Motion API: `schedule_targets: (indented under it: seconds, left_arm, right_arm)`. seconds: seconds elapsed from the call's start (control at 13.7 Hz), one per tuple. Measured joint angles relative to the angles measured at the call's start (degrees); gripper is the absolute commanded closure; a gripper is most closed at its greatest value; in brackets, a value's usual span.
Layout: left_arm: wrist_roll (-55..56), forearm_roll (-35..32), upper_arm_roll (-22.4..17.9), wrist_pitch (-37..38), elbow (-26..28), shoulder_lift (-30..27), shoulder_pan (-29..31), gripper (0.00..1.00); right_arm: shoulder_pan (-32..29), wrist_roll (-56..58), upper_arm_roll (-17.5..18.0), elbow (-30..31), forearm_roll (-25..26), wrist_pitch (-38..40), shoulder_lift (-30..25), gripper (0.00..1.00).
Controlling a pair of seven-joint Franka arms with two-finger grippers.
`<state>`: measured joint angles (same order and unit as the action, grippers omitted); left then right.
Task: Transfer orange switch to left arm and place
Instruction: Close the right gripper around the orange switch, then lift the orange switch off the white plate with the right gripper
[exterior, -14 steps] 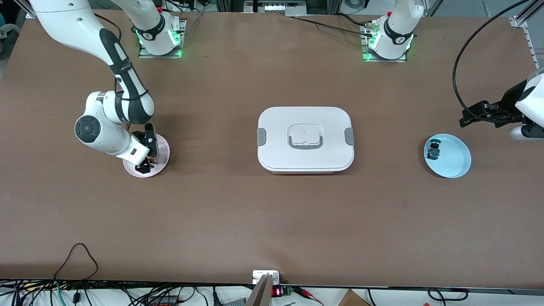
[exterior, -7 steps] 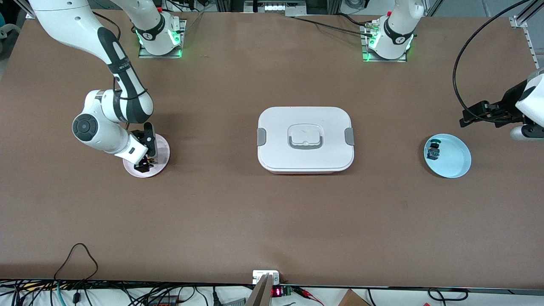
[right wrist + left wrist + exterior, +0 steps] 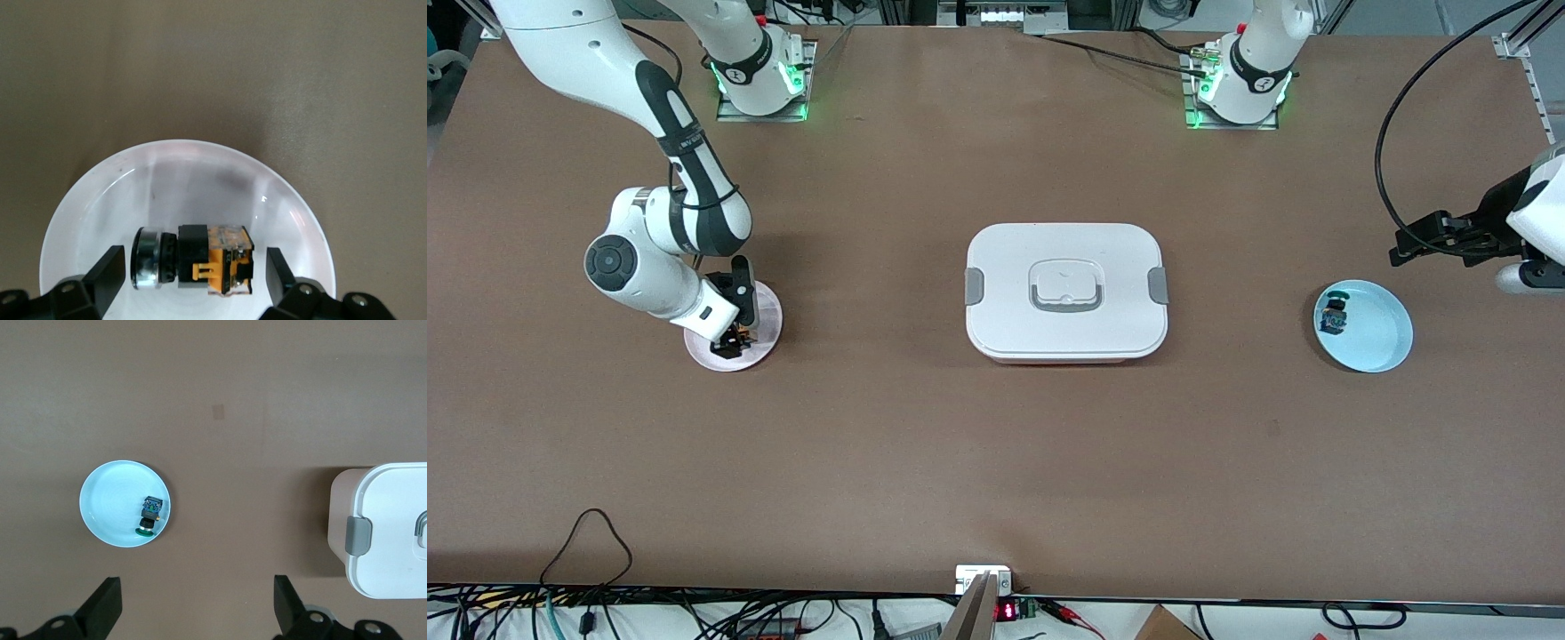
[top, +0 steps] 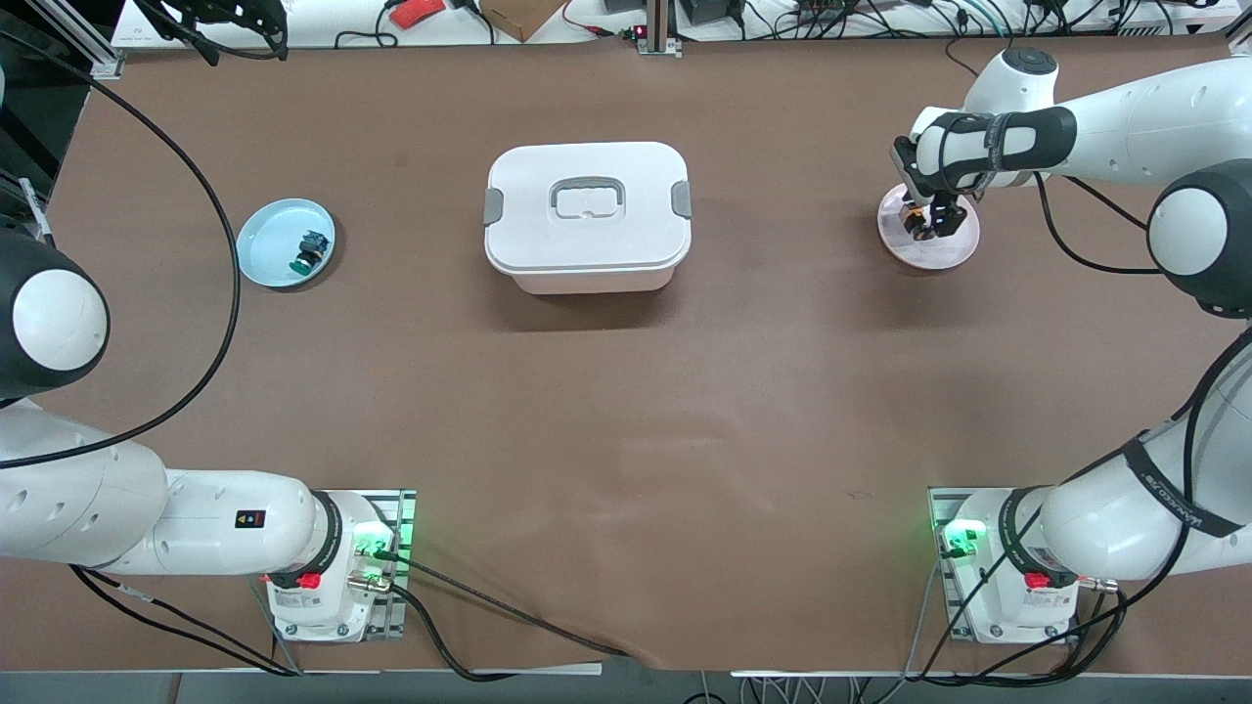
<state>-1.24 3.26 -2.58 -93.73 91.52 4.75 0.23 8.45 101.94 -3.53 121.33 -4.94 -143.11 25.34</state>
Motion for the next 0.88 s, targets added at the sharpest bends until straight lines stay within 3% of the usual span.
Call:
schedule_targets:
  seconds: [0.07, 0.29, 0.51, 0.88]
  left_arm:
    - [0.0, 0.0, 0.0, 0.0, 0.0, 0.0, 0.0, 0.00]
    - [0.0, 0.0, -0.1, 0.0, 0.0, 0.0, 0.0, 0.00]
    - [0.0, 0.0, -0.2, 0.0, 0.0, 0.0, 0.2, 0.00]
    - [0.0, 0.0, -0.1, 0.4, 0.0, 0.0, 0.4, 0.00]
  right_arm:
    - [0.0, 0.0, 0.0, 0.0, 0.0, -0.3, 0.0, 0.77]
    - [0.0, 0.0, 0.0, 0.0, -0.2, -0.5, -0.1, 0.98]
    - [0.2, -0.2, 0.2, -1.4, -0.2, 1.1, -0.7, 1.00]
    - [1.7, -3.2, 0.4, -9.4, -0.4, 15.3, -3.6, 1.00]
